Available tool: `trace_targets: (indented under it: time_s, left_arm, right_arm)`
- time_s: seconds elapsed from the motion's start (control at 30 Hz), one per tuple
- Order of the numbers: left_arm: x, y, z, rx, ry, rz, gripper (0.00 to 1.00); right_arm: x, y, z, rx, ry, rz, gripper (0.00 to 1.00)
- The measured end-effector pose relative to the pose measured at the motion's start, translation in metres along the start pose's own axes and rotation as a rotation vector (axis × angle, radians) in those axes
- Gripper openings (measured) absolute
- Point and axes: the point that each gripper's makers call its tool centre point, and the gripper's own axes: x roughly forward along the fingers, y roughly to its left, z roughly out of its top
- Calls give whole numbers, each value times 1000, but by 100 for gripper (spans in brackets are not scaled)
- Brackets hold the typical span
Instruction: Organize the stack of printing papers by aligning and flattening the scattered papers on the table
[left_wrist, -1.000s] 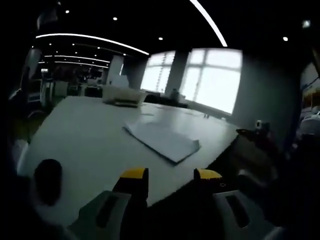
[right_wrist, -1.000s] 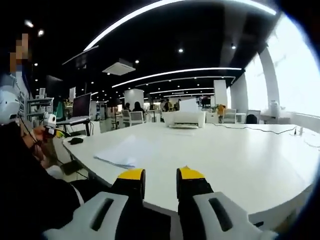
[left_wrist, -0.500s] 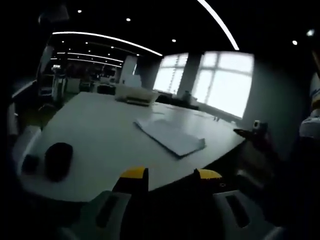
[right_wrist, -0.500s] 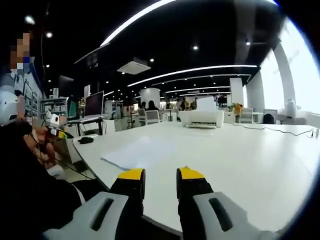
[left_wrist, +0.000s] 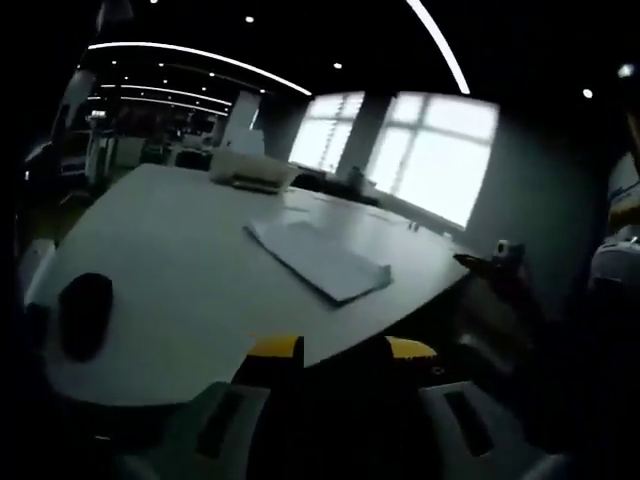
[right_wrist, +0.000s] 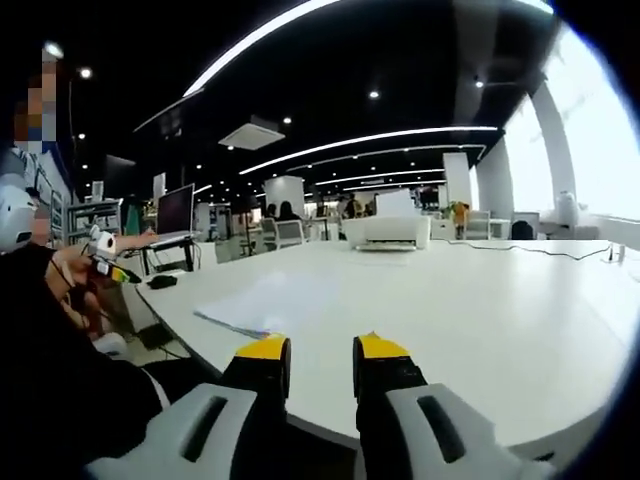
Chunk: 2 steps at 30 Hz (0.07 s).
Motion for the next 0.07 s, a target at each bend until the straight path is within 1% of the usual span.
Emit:
trace_targets:
  time_s: [0.07]
  left_arm:
    - [1,1,0,3,6,-5,31]
  right_arm:
    - [-1,2,-1,0,2,-3,21]
